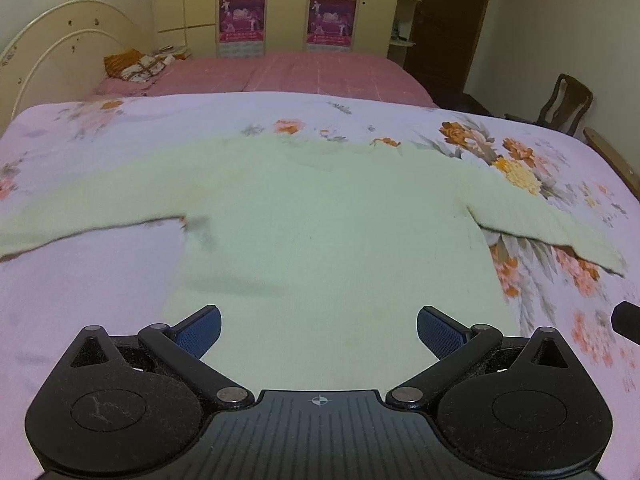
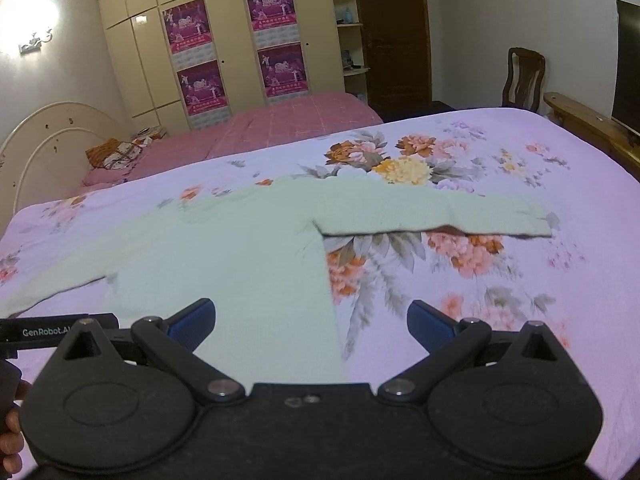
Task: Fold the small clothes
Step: 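Move the right gripper to a sweater sleeve cuff and grasp it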
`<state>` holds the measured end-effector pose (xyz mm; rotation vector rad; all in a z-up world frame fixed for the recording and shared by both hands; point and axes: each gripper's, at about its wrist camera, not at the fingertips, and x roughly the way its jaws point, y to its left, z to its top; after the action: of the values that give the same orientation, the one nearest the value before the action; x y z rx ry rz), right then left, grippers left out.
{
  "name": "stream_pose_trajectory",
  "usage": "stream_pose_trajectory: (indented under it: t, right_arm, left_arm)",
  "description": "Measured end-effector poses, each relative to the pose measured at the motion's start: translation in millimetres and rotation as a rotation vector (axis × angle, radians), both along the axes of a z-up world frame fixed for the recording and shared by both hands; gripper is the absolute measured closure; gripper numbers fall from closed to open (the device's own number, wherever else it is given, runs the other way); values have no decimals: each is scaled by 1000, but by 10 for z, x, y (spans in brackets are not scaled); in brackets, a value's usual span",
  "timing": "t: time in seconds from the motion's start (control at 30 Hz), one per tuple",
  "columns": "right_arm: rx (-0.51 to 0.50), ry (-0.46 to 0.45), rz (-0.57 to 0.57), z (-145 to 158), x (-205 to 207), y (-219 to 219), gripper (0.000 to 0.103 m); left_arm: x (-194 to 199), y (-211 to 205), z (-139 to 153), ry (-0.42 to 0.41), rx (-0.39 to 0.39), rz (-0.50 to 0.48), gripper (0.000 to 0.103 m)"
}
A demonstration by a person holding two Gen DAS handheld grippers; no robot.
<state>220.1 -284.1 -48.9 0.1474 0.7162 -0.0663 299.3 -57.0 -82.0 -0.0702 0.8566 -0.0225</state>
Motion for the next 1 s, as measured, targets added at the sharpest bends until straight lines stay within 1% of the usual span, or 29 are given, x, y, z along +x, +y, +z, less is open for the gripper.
stream_pose_trajectory:
  t: [0.13,0.4,0.5,0.63,0.67,0.83,1.0]
  right_arm:
    - [10,20,-17,-121,293,-169,5]
    - [18,77,-55,-431,836,-548,22]
    - [28,101,-80,-551,1007,-733,24]
    - [49,134,-112,-708,1183,-958,27]
    - [53,141,-120,-746,1229,-1013,29]
    - [83,174,-153,-904,1424,-1248,30]
    - [122,209,-191,-1084,1581,-1489,32]
  left_arm:
    - [320,-101,-90,13,-20,5,0]
    - [922,-358,-345,25,33,5,0]
    - [1075,-439,-446,28,33,-1,0]
    - [1270,-503,-559,43,19,17,0]
    - [1316,-519,-581,43,22,23,0]
    - [1489,-574,-685,44,40,27,0]
    - [1586,-637,-760,29,70,0,0]
